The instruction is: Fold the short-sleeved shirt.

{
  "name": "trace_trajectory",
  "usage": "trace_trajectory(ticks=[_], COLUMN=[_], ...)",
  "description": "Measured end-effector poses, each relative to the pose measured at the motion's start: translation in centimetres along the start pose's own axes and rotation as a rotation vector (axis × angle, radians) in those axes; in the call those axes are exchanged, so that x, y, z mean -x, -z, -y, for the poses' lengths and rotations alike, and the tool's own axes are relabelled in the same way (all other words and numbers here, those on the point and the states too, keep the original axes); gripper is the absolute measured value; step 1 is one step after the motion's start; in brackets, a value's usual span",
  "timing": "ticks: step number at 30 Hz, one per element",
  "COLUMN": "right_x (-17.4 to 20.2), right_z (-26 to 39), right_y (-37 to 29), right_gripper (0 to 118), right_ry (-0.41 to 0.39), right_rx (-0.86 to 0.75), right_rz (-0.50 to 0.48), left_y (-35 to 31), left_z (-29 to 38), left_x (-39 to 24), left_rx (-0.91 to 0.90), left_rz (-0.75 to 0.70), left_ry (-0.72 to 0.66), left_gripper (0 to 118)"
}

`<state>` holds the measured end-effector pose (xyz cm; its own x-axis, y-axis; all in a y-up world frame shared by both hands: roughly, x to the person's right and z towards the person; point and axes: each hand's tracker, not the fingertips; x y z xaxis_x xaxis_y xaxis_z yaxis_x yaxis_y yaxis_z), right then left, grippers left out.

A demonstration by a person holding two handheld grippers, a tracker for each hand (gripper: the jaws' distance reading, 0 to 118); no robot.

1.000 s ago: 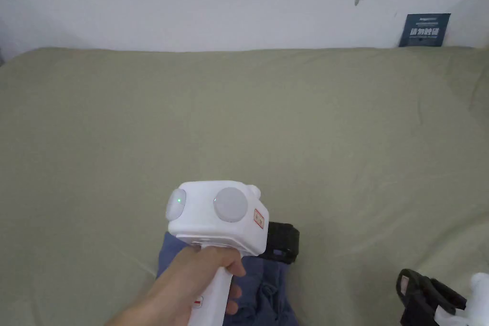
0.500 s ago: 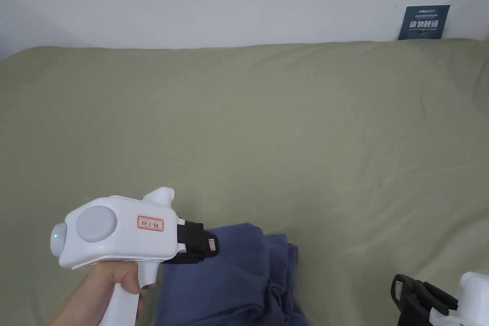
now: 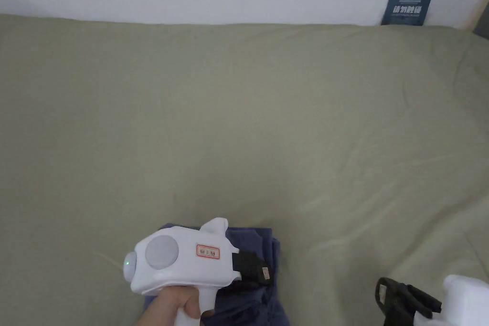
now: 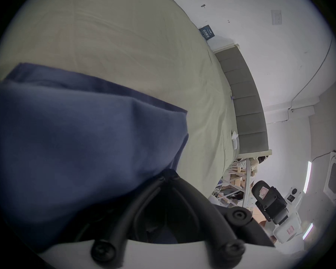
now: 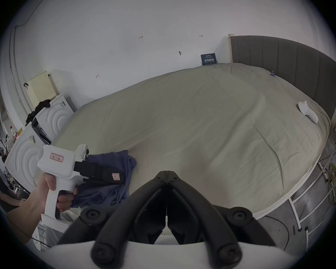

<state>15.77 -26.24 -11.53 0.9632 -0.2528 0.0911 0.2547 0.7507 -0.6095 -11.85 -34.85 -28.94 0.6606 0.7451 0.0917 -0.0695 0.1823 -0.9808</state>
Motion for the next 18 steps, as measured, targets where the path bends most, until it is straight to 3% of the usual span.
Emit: trace_trajectory(ticks=[5,9,15,18], right_x=[2.0,4.7,7.5,7.1], right_z=[-0.6,-1.7,-1.6,0.0], right_y=[1.0,4.2,13.9,18.5], right_gripper=[2,2,2,2], right_ry=[-0.044,-0.013,0.178,0.346], right_rx=[0.028,0.126,0.366,0.508], right_rz=[-0.08,-0.302,-0.695,-0.869], left_y=[-4.1,-11.3,-18.0,-18.7], left_z=[-0.1,1.0,2.1,1.8], left_x=[-1.7,-2.8,1.5,4.5], left_rx=[-0.073,-0.181,-0.263,-0.246], left_rz=[-0.017,-0.106,-0.289,-0.296], left_ry=[0.063,0.182,0.15,0.091], left_gripper=[0,0,0,0])
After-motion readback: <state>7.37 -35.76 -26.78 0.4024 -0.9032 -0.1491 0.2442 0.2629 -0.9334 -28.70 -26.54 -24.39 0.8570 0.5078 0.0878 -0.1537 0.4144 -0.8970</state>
